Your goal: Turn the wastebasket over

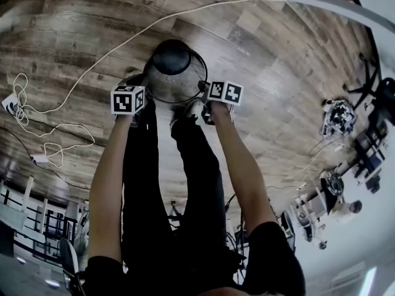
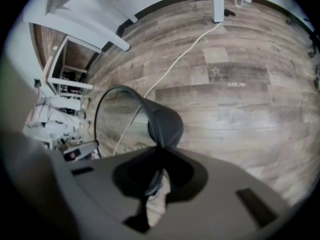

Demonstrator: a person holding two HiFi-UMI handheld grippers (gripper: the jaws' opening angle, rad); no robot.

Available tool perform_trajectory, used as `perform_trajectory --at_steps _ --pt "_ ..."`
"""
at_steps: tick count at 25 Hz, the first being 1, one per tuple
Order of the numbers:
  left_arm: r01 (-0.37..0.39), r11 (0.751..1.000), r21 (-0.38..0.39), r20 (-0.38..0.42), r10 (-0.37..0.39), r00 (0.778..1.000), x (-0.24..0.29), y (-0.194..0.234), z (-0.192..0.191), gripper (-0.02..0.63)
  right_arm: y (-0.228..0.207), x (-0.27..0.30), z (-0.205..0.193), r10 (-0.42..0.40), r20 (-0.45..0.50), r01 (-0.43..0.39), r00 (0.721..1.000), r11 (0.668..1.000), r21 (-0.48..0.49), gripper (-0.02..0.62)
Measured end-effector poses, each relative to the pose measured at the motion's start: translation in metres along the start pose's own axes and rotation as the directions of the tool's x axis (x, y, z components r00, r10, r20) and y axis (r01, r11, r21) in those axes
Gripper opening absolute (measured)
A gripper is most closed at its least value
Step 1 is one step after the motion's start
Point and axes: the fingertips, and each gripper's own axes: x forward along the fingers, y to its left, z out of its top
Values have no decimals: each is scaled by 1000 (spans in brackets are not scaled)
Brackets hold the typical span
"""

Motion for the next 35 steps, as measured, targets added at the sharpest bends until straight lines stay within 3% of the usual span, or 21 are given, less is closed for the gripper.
perform_trajectory --at_steps 9,13,17,20,27,30,35 --pt "7 999 -32 5 -7 1000 7 4 -12 63 -4 7 -8 2 20 -2 1000 1000 -5 58" --pt "-28 999 -36 -17 27 999 6 6 -12 70 -2 7 -7 5 25 -4 1000 1000 -27 65" --pt "-67 997 -46 -49 65 997 -3 5 -17 166 1 -3 -7 4 28 -2 1000 998 -67 131" --pt "-72 995 -63 -53 69 996 -17 1 -20 176 7 -19 -8 1 31 1 1000 996 -84 159" --pt "-50 987 -156 112 68 991 -105 -31 6 159 61 -91 -18 43 92 -29 995 988 -149 155" --pt "-56 992 -111 167 74 983 -155 -61 26 66 88 -141 -16 23 182 16 983 978 -210 87" --pt "-28 1000 3 260 26 965 -254 -128 56 35 142 -222 -28 69 271 4 960 966 -260 48"
